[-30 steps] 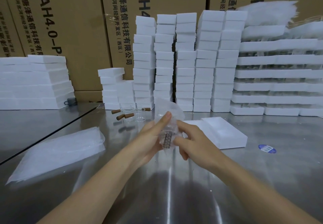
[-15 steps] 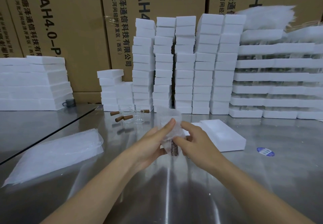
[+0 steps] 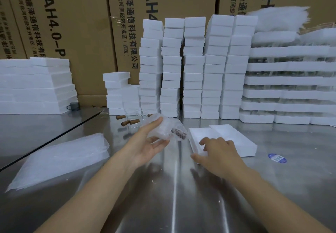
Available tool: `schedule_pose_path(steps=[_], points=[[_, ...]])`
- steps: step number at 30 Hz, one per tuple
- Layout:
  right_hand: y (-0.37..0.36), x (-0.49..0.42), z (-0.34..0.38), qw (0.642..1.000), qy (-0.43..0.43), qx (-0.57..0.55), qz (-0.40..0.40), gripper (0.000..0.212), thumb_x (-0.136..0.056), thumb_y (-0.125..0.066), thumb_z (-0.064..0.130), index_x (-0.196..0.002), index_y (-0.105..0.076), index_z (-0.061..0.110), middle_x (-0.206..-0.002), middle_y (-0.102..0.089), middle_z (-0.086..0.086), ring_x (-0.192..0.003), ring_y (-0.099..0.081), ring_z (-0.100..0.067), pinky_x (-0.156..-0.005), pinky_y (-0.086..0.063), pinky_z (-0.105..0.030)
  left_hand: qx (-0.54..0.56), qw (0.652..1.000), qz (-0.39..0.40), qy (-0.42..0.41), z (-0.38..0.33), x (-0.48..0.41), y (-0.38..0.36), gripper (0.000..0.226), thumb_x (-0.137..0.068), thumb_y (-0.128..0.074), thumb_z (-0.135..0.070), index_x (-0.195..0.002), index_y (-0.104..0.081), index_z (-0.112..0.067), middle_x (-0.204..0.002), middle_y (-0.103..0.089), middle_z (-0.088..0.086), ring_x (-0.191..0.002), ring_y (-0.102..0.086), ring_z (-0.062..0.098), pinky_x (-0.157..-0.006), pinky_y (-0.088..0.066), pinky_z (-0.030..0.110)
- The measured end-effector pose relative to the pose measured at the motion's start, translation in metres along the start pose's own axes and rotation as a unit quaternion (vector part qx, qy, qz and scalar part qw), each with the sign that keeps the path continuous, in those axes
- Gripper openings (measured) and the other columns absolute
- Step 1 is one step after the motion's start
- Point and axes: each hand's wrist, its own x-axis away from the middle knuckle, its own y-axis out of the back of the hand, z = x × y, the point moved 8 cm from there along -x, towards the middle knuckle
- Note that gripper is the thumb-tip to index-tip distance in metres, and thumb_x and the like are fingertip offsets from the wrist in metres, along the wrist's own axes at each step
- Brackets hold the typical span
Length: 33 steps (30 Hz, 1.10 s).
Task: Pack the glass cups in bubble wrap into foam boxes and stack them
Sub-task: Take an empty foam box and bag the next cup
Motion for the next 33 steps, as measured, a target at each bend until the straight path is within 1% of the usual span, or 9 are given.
schedule_pose_path(steps=[4, 8, 13, 16, 19, 23, 28, 31, 33], points=[[-0.001, 0.003, 0.013, 0.998, 0.059, -0.025, 0.018, 0.027, -0.089, -0.054, 0.045, -0.11, -0.064, 0.031, -0.103, -0.07, 0.008, -0.105, -0.061, -0.019, -0.098, -0.029, -0.035, 0.032, 0.999, 0.037, -0.021, -0.01, 0.002, -0.008, 0.097, -0.062, -0.103, -0.011, -0.147, -0.058, -0.014, -0.126, -0.075, 0.025, -0.111, -0.077, 0.04, -0.081, -0.067, 0.041], [0.005, 0.011, 0.029, 0.989, 0.102, -0.09, 0.057, 0.035, -0.073, -0.05, 0.056, -0.096, -0.066, 0.034, -0.088, -0.068, 0.018, -0.089, -0.06, -0.005, -0.094, -0.033, -0.031, -0.009, 0.996, 0.062, -0.065, -0.016, 0.0, -0.013, 0.11, -0.056, -0.108, -0.016, -0.149, -0.051, -0.026, -0.124, -0.078, 0.017, -0.113, -0.076, 0.041, -0.084, -0.066, 0.038], [0.03, 0.012, 0.028, 0.947, 0.063, -0.313, -0.03, 0.052, -0.074, -0.061, 0.079, -0.112, -0.059, 0.043, -0.09, -0.072, 0.018, -0.091, -0.067, 0.0, -0.086, -0.054, -0.031, -0.076, 0.99, 0.07, -0.098, -0.012, -0.002, -0.015, 0.102, -0.06, -0.108, -0.025, -0.14, -0.047, -0.042, -0.124, -0.079, 0.007, -0.115, -0.076, 0.041, -0.087, -0.065, 0.037], [0.034, 0.012, 0.03, 0.905, 0.058, -0.418, -0.055, 0.029, -0.089, -0.071, 0.061, -0.108, -0.067, 0.04, -0.084, -0.076, 0.008, -0.085, -0.072, -0.007, -0.086, -0.058, -0.038, -0.11, 0.985, 0.074, -0.11, -0.007, -0.003, -0.018, 0.097, -0.064, -0.106, -0.03, -0.138, -0.045, -0.042, -0.122, -0.08, 0.003, -0.113, -0.076, 0.041, -0.086, -0.065, 0.036], [0.039, 0.011, 0.027, 0.896, 0.062, -0.427, -0.103, 0.007, -0.095, -0.073, 0.042, -0.096, -0.074, 0.036, -0.085, -0.076, 0.011, -0.088, -0.072, -0.008, -0.086, -0.058, -0.039, -0.173, 0.974, 0.043, -0.138, -0.008, -0.001, -0.017, 0.094, -0.064, -0.103, -0.041, -0.138, -0.046, -0.039, -0.127, -0.077, 0.009, -0.113, -0.077, 0.032, -0.087, -0.065, 0.035], [0.038, 0.007, 0.019, 0.902, 0.05, -0.407, -0.138, 0.008, -0.093, -0.075, 0.038, -0.089, -0.071, 0.032, -0.085, -0.075, 0.014, -0.088, -0.07, -0.006, -0.084, -0.057, -0.037, -0.35, 0.916, -0.015, -0.195, -0.015, 0.001, -0.015, 0.067, -0.069, -0.096, -0.059, -0.126, -0.064, -0.043, -0.136, -0.065, -0.005, -0.114, -0.074, 0.015, -0.095, -0.063, 0.037], [0.029, 0.004, 0.014, 0.915, 0.042, -0.374, -0.145, 0.011, -0.091, -0.079, 0.036, -0.087, -0.071, 0.029, -0.085, -0.074, 0.012, -0.086, -0.068, -0.004, -0.084, -0.057, -0.035, -0.453, 0.868, -0.02, -0.201, -0.016, -0.006, -0.008, 0.043, -0.086, -0.086, -0.051, -0.126, -0.071, -0.04, -0.128, -0.07, -0.015, -0.124, -0.062, 0.008, -0.108, -0.051, 0.036], [0.024, 0.001, 0.014, 0.92, 0.041, -0.362, -0.142, 0.012, -0.09, -0.08, 0.035, -0.085, -0.07, 0.03, -0.084, -0.075, 0.013, -0.084, -0.068, -0.003, -0.082, -0.056, -0.031, -0.482, 0.856, -0.01, -0.186, -0.014, -0.011, -0.003, 0.032, -0.09, -0.085, -0.046, -0.119, -0.071, -0.042, -0.118, -0.072, -0.024, -0.111, -0.063, -0.011, -0.097, -0.048, 0.022], [0.019, -0.002, 0.015, 0.925, 0.034, -0.353, -0.137, 0.014, -0.09, -0.08, 0.036, -0.083, -0.069, 0.031, -0.083, -0.074, 0.014, -0.082, -0.067, -0.002, -0.08, -0.057, -0.032, -0.496, 0.852, -0.014, -0.167, -0.011, -0.016, 0.002, 0.025, -0.095, -0.08, -0.039, -0.116, -0.069, -0.046, -0.122, -0.07, -0.026, -0.11, -0.061, -0.014, -0.092, -0.044, 0.02]])
